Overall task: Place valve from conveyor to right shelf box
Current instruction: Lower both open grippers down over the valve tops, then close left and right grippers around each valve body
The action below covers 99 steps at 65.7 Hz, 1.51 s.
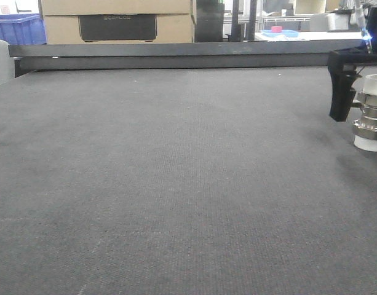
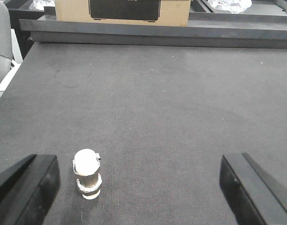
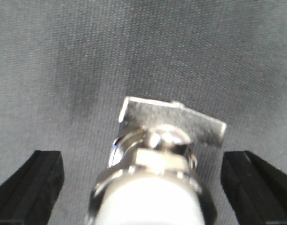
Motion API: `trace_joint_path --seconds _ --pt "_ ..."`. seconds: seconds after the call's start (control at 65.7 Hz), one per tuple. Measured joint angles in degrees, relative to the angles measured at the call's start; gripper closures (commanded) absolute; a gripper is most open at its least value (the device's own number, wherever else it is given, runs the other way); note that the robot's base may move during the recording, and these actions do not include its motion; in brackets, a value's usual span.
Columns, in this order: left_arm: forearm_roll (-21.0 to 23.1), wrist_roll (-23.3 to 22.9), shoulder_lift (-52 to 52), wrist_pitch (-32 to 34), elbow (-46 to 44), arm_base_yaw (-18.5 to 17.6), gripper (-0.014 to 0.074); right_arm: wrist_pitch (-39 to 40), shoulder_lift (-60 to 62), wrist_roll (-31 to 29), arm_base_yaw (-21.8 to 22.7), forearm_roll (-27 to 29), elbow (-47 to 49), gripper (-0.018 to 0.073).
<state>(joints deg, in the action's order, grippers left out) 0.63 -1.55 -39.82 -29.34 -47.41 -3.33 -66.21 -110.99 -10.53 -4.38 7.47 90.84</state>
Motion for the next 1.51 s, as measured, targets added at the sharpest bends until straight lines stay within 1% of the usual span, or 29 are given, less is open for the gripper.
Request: trace_joint_path --seconds 0.03,0.107,0.122,0.198,0.213,0.289,0.304,0.335,0.381,0.441,0.655,0.807,0.913,1.05,1.172,1.248,1.34,1.507 --pt "0.0 0.0 0.0 0.0 0.0 0.0 -0.0001 0.13 -0.1 0.0 0.0 0.0 0.0 0.0022" --pt "0.0 0.0 0.0 0.0 0.0 0.0 -0.0001 0.19 -0.1 0.0 0.0 -0.25 0.0 0.011" --pt "0.0 0.0 0.0 0.0 0.0 0.0 -0.0001 0.19 -0.1 0.0 0.0 -0.38 0.0 0.0161" --pt "0.0 0.0 0.0 -0.16 0.0 0.0 -0.0001 0.08 -0.1 0.0 0.0 -0.88 0.0 0.033" --pt "0.0 0.0 0.0 -0.34 -0.11 0.0 -0.0001 0.08 -0.1 0.0 0.0 -0.86 0.0 0.0391" --pt "0.0 0.0 0.0 -1.17 -0.24 0.0 -0.0001 -0.12 -0.1 0.0 0.0 -1.0 0.0 0.0604" --pt "0.0 0.0 0.0 -1.34 -0.24 0.0 -0.0001 -0.12 -0.1 0.0 0.0 -1.0 0.0 0.0666" --pt "0.0 0.0 0.0 -1.62 -0.37 0.0 -0.0001 -0.12 -0.1 0.0 0.0 -1.11 0.0 0.073" --pt "0.0 0.0 -0.11 -2.28 -0.66 0.0 -0.0001 -0.12 -0.1 0.0 0.0 -1.16 0.0 0.0712" --pt "0.0 0.0 -0.71 -3.48 -1.57 0.0 -0.0001 -0.12 0.33 0.0 0.0 -1.26 0.0 0.0711" --pt "-0.63 0.0 -7.22 -11.24 -8.06 0.0 -0.0001 0.79 6.95 0.0 0.0 -1.47 -0.5 0.0711" --pt "-1.08 0.0 -15.63 -18.0 -15.53 0.0 -0.0001 4.18 15.43 0.0 -0.43 -1.61 -5.08 0.0711" --pt "-1.08 0.0 -22.74 -23.66 -22.17 1.5 -0.0001 6.31 21.15 0.0 -0.43 -0.92 -10.5 0.0711" --pt "-0.63 3.5 -32.23 -32.51 -32.45 5.1 -0.0001 9.31 26.64 0.0 -0.43 -0.59 -17.52 0.0711" --pt "-0.63 7.57 -40.36 -38.28 -40.49 8.31 -0.0001 11.07 30.02 0.0 -0.43 -0.49 -22.53 0.0711" --pt "-0.63 9.78 -45.12 -39.68 -44.5 9.73 -0.0001 11.69 31.67 0.0 -0.43 -0.18 -24.43 0.0711" --pt "-0.63 11.99 -50.19 -40.06 -47.57 10.59 -0.0001 11.93 32.94 0.0 -0.43 0.13 -25.97 0.0711" --pt "-0.63 13.12 -58.24 -40.41 -49.87 10.83 -0.0001 12.01 33.82 0.0 -0.43 0.71 -26.78 0.0711"
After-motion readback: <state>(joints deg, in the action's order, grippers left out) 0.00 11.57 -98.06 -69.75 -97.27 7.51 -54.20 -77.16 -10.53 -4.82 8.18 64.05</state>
